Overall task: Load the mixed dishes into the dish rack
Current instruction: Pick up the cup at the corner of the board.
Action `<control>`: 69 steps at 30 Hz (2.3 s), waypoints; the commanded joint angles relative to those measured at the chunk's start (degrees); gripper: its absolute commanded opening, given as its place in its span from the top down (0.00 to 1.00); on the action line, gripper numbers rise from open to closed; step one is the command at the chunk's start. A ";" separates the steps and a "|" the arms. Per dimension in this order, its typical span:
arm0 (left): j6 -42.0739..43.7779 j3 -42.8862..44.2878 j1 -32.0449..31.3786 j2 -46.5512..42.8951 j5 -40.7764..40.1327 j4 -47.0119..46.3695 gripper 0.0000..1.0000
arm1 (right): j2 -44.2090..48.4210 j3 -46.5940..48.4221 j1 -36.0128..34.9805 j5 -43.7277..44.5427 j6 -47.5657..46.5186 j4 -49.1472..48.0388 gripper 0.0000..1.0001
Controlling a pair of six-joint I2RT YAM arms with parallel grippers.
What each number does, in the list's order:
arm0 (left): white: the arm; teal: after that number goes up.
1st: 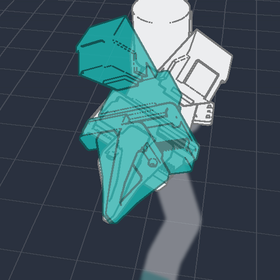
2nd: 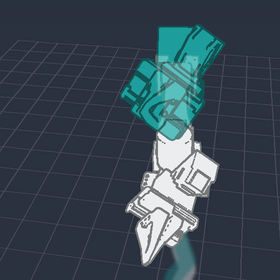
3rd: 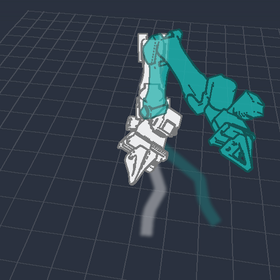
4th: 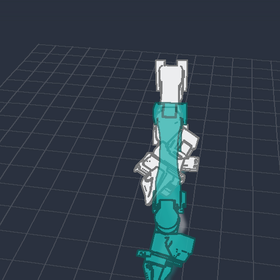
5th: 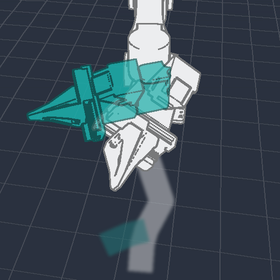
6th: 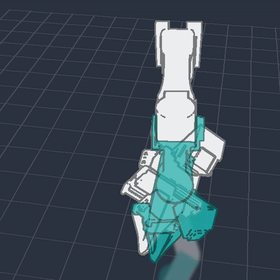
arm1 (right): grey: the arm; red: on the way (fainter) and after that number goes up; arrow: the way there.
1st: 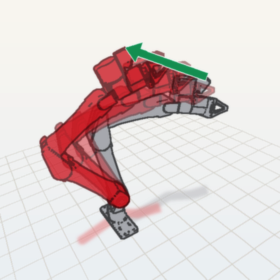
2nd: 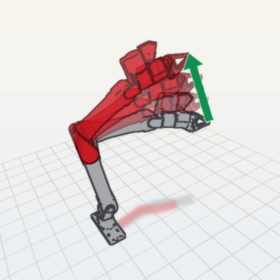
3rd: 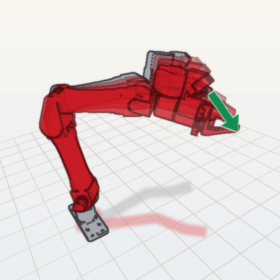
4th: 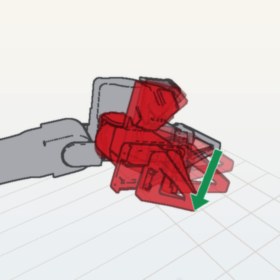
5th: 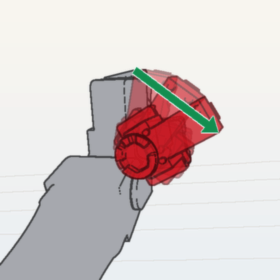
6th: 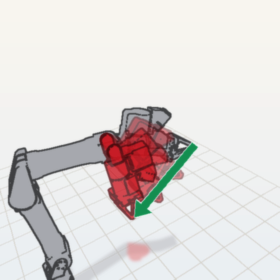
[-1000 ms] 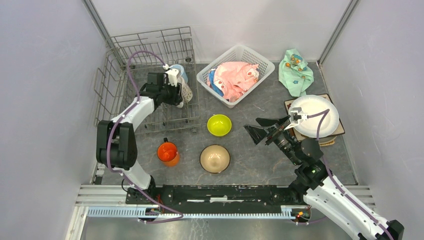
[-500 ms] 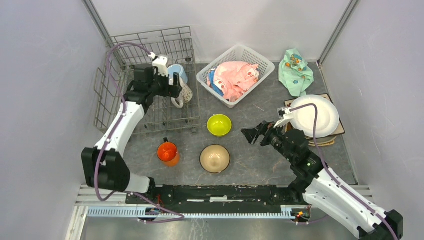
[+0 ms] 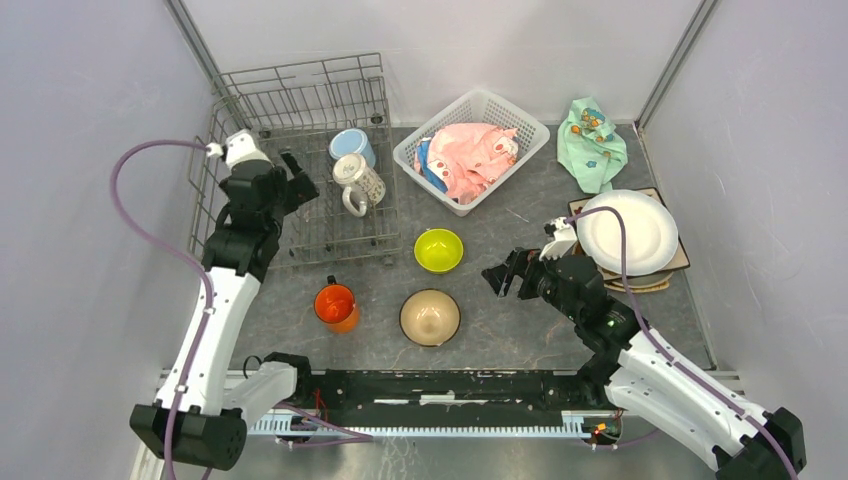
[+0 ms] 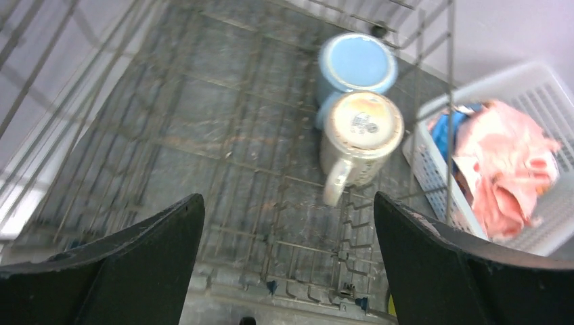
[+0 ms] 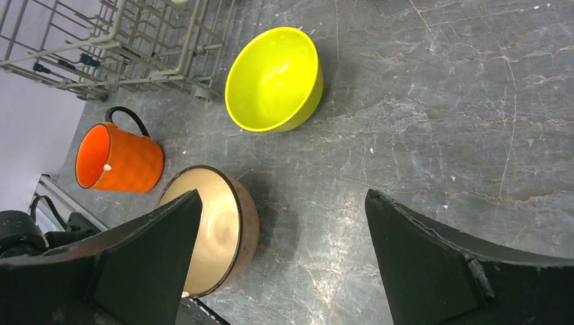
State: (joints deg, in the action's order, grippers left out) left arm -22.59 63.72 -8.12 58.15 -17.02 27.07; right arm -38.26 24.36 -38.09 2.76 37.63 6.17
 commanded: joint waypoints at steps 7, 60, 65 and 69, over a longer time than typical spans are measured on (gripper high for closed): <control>-35.11 2.00 0.02 -1.21 -21.51 35.21 0.08 | -0.99 -0.09 0.11 2.41 0.90 -0.02 0.02; -45.52 -28.53 0.03 -12.52 7.70 33.35 0.46 | 0.19 -3.89 0.16 1.80 4.86 -2.32 0.02; -45.97 -28.60 0.03 -12.33 8.55 32.76 0.66 | 0.01 -4.00 0.13 1.66 5.05 -2.86 0.02; -45.22 -26.38 0.03 -13.12 7.56 33.49 0.84 | -0.15 -3.85 0.14 1.46 4.94 -3.00 0.02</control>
State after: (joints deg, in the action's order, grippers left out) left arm -66.32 34.96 -8.12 45.78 -8.34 60.77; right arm -38.68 20.64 -38.09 4.12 42.24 6.07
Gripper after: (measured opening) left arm 0.245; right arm 0.979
